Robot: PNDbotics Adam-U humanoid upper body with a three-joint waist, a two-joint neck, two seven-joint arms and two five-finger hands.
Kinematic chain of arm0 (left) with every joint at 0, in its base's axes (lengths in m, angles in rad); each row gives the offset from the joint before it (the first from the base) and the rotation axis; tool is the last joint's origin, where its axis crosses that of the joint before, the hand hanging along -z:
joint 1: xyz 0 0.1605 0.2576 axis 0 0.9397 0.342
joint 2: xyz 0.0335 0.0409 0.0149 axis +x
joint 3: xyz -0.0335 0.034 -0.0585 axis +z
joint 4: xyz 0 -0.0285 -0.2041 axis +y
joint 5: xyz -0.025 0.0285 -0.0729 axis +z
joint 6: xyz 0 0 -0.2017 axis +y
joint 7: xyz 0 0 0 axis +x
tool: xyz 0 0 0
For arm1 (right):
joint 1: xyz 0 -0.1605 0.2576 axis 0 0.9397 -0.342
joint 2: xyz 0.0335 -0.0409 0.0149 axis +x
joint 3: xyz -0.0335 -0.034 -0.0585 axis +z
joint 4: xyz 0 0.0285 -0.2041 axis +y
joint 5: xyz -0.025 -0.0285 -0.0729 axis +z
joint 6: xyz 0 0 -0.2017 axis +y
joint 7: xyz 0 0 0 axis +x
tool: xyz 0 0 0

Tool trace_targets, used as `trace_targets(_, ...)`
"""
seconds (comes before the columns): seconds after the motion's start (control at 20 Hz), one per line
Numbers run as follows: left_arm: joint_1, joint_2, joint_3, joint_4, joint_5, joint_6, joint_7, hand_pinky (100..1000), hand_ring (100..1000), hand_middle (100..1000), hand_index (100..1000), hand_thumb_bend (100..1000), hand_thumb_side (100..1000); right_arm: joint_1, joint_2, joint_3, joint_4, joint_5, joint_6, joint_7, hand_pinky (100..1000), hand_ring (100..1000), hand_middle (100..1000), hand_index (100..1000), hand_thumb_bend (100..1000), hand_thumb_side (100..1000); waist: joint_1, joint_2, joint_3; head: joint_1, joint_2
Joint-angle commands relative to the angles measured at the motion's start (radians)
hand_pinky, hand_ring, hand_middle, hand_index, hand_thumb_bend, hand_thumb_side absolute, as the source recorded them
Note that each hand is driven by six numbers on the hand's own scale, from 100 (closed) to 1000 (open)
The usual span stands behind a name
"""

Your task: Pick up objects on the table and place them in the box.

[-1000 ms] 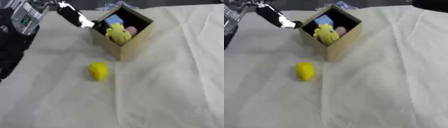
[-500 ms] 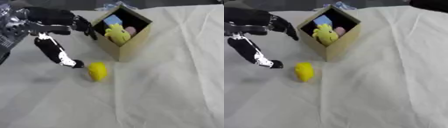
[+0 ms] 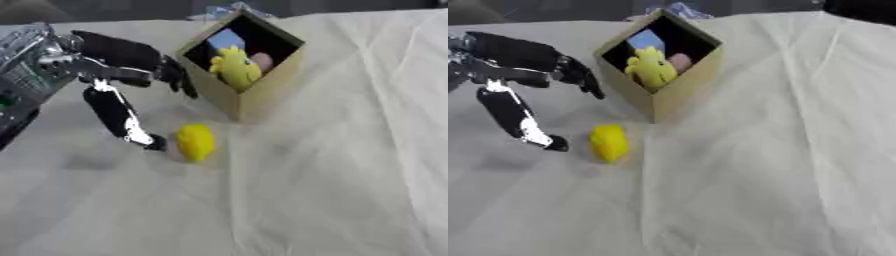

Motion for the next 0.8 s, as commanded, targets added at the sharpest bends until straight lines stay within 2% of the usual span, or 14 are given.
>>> trace_targets(0.05,-0.027,-0.027,-0.001,0.076,-0.05,-0.023,0.006,845,815,814,904,475,470,-0.012,-0.016,-0.013,-0.01,0.002,0.001,-0.004,879,767,643,829,100,525,-0.004,-0.016,-0.003,0.007,-0.013)
trace_targets(0.35,-0.03,-0.084,-0.01,0.209,-0.109,-0.088,0.013,843,811,805,888,449,465,-0.012,-0.012,-0.017,-0.012,0.0,0.002,-0.008,879,766,641,829,100,530,-0.006,-0.01,-0.011,0.01,-0.016)
trace_targets(0.8,-0.025,-0.112,-0.021,0.256,-0.103,-0.132,0.01,835,788,772,875,443,478,-0.011,-0.005,-0.02,-0.01,0.0,0.004,-0.01,880,766,641,829,100,536,-0.009,-0.005,-0.015,0.012,-0.018)
